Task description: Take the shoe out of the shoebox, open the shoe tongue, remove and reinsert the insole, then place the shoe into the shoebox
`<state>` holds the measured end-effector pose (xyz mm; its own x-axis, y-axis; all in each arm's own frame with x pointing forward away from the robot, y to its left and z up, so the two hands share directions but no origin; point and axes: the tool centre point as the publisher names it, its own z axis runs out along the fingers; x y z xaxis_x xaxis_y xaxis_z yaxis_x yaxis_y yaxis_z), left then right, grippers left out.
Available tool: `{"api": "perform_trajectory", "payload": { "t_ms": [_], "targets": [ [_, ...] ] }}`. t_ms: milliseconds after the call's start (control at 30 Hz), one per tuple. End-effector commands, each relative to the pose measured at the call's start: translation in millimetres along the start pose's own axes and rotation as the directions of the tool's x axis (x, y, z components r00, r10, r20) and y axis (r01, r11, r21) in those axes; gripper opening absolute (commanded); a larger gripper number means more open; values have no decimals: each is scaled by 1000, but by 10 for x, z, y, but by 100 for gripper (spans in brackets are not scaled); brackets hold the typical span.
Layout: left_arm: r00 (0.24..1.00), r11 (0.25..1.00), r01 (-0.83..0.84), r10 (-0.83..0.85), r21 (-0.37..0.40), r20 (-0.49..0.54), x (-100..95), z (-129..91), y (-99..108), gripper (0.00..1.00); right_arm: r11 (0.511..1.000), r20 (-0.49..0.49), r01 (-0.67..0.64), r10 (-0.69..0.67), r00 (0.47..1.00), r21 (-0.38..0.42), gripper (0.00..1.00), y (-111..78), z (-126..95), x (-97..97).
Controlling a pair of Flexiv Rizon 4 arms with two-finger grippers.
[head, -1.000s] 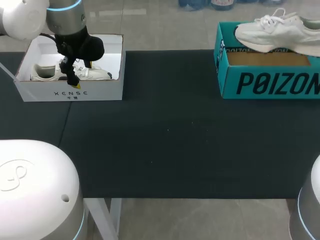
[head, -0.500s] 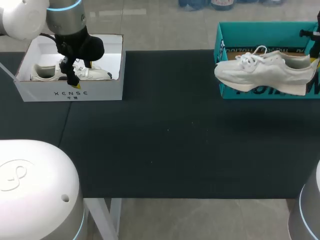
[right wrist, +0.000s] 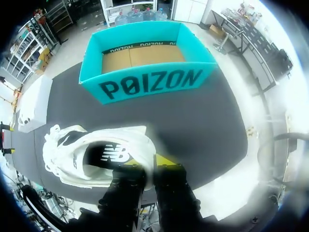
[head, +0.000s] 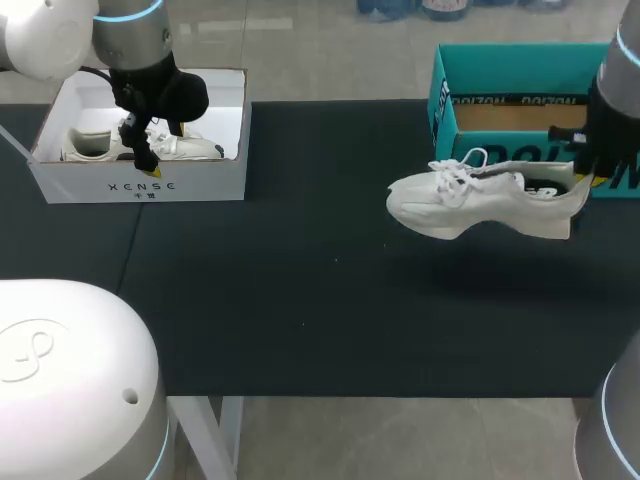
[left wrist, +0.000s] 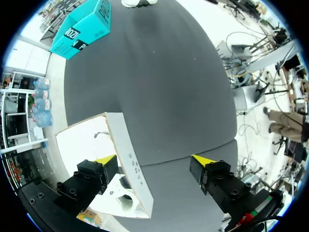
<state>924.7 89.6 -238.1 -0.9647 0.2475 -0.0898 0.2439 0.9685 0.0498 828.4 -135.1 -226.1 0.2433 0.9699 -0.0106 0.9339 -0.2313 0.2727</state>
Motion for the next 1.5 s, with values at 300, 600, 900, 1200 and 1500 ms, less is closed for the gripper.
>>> {"api": "perform_trajectory", "payload": {
  "t_ms": [300, 600, 900, 1200, 1500],
  "targets": [
    [1000, 1000, -1, 1, -1, 1, 8, -3, 3, 100, 910, 21, 39, -34, 999, -413, 0, -167, 465, 290],
    [1000, 1000, -1, 1, -1, 1, 8, -3, 3, 100, 947, 9, 30, -29, 1000, -321, 0, -144, 668, 426],
    [1000, 1000, -1, 1, -1, 1, 8, -3, 3, 100, 975, -4, -28, 28, 1000, -222, 0, -262, 790, 400],
    [1000, 1000, -1, 1, -1, 1, 8, -3, 3, 100, 985, 1, -32, 32, 999, -167, 0, -372, 963, 455],
    [1000, 1000, -1, 1, -1, 1, 8, -3, 3, 100, 990, -16, -21, 19, 1000, -138, 0, -424, 1143, 566]
  ]
}}
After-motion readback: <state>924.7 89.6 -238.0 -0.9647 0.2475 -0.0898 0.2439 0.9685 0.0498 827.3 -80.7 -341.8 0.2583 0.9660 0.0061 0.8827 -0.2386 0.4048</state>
